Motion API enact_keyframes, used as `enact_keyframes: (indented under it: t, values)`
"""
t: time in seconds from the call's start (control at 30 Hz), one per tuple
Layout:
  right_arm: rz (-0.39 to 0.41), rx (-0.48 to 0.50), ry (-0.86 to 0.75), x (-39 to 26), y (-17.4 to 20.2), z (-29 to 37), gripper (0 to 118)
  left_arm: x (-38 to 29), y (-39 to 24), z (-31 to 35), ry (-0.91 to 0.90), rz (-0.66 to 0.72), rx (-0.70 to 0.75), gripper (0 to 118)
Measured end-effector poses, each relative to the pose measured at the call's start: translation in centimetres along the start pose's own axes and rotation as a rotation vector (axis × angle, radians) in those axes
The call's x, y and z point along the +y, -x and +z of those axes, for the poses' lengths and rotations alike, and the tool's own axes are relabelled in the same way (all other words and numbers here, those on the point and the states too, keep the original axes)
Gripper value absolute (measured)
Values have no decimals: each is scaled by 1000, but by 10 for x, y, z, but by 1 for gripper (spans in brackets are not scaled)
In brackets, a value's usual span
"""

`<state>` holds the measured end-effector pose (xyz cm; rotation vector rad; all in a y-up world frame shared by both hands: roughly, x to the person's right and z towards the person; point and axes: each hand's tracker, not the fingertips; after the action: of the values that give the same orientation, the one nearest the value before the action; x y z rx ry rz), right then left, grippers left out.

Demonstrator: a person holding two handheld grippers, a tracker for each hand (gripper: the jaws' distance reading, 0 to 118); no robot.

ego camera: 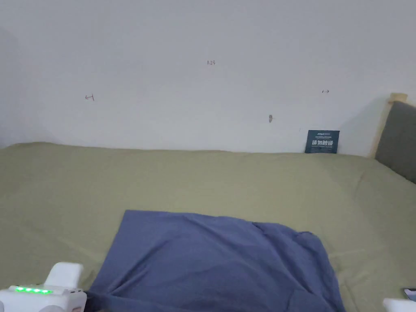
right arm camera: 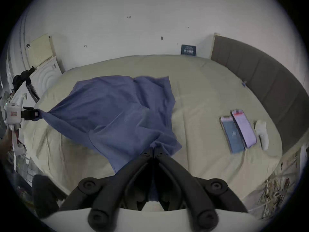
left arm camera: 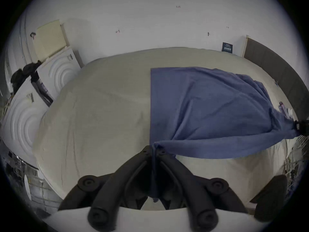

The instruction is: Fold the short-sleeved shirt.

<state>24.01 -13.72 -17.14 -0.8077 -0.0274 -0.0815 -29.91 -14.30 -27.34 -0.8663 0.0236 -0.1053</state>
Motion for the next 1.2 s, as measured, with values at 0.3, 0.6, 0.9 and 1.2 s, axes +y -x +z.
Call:
enact_keyframes:
  t: [0.3,0.6,0.9,1.2]
  values:
    - [27,2,61,-61,0,29,0,-81,16,27,54,0,-29,3]
    - [7,-5,84,-61,-3,11,1,-93,21,9,100,34,-60,4]
    - [-80,-15,31,-50,-20,32,109,-89,28,47,11,115,-95,109]
    - [-131,-22,-26,-56,-27,52,0,-89,53,83,1,172,-125,0]
